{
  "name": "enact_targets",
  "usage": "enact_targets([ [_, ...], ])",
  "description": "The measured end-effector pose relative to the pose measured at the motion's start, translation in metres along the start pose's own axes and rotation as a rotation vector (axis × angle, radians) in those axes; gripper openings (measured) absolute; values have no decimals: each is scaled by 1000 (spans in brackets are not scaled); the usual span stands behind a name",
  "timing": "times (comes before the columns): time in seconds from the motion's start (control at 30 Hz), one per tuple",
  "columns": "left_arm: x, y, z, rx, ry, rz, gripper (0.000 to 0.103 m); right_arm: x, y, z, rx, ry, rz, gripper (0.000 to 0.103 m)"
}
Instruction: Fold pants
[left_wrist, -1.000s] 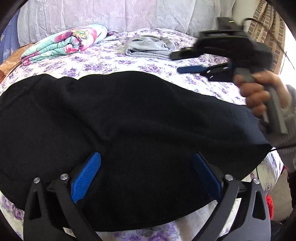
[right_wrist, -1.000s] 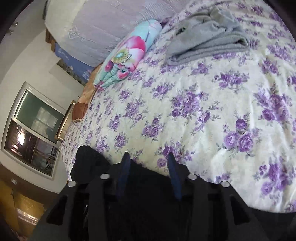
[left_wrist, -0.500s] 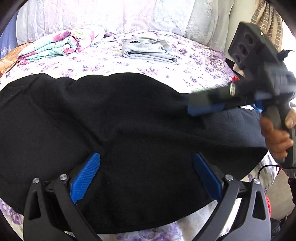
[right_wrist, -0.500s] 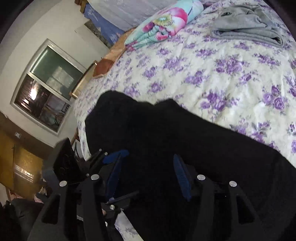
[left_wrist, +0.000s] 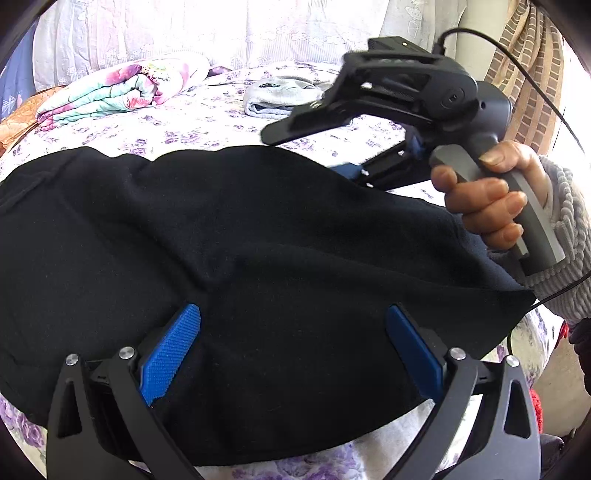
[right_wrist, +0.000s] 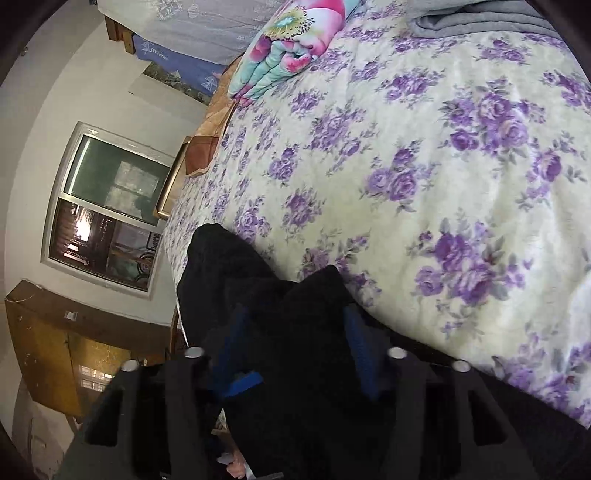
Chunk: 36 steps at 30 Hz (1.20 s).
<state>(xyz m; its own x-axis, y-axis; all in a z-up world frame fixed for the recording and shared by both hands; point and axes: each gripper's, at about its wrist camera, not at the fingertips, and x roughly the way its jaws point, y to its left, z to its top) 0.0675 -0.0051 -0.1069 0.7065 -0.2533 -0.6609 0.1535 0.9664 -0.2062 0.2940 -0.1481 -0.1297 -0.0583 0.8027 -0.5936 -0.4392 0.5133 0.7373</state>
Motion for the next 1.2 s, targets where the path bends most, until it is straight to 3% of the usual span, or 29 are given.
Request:
enact_targets([
  [0.07, 0, 0, 0, 0, 0, 1, 98, -1, 1, -1, -6, -26, 6, 24],
  [0.2, 0, 0, 0, 0, -2, -2, 98, -5, 6, -11, -9, -29, -3, 22],
  [0.27, -1, 0, 0, 0, -4, -4, 98, 1, 33, -34, -170, -8, -90, 26],
  [0.33, -1, -1, -1, 0, -6, -4, 98, 10, 54, -56, -303, 2, -188, 43],
  [0.4, -1, -1, -1, -1, -6, -4, 98, 14, 59, -67, -346, 18, -229, 45],
  [0.5, -1, -1, -1, -1, -6, -4, 98, 3, 51, -57, -291, -8, -185, 43],
  [0.6, -1, -2, -1, -1, -6, -4, 98, -19, 37, -35, -180, -92, -97, 43],
  [0.73, -1, -2, -1, -1, -7, -4, 98, -26, 19, -7, -103, -172, -170, 39],
  [0.87, -1, -2, -1, 0, -6, -3, 98, -9, 2, 9, -49, -103, -131, 39],
  [1.03, -1, -2, -1, 0, -7, -3, 98, 14, 10, 5, -124, -54, -148, 46],
  [1.1, -1, -2, -1, 0, -7, -3, 98, 18, 13, 2, -166, -59, -176, 34],
  [1.13, -1, -2, -1, 0, -7, -3, 98, 18, 16, -1, -200, -61, -187, 16],
  [1.2, -1, -2, -1, -1, -7, -3, 98, 15, 25, -8, -258, -87, -219, 10],
])
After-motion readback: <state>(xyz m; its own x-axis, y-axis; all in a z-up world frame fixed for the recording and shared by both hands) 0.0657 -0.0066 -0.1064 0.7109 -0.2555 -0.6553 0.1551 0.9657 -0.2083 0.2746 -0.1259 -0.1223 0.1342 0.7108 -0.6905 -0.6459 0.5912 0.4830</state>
